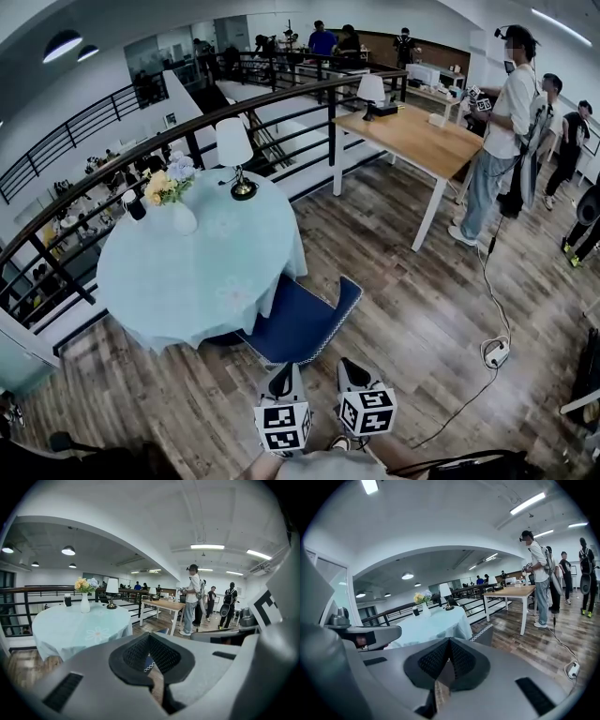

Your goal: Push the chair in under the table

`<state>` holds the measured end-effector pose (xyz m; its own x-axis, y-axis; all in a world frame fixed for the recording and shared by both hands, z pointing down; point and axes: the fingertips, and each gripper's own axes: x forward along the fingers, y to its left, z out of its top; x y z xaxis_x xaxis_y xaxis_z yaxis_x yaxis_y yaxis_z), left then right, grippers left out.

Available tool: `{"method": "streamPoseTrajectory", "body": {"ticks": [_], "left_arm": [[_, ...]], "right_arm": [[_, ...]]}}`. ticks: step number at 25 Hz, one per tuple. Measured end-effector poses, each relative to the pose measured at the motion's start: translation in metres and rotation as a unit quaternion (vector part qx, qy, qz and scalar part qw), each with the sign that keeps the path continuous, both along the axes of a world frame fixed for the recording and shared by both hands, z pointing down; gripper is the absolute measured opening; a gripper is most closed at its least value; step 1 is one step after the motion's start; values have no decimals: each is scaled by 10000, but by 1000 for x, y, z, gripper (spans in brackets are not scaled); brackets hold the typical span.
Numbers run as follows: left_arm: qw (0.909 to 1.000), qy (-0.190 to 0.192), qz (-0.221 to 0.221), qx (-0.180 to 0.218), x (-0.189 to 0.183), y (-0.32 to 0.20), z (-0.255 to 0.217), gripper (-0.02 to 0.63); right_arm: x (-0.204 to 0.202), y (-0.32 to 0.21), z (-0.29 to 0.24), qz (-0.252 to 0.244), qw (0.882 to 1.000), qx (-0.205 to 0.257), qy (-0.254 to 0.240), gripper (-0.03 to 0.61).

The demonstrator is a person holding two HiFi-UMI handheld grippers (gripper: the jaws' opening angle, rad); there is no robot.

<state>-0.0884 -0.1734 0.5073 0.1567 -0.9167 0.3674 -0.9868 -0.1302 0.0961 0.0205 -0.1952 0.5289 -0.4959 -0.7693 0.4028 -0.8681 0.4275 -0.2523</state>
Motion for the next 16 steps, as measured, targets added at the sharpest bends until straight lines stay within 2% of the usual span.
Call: {"method": "streamPoseTrajectory", "body": {"ticks": [16], "left_arm": [[9999, 129, 12, 6, -3, -12, 4, -2]], "right_arm": [[-4, -10, 8, 36, 9999, -115, 97, 17]]}}
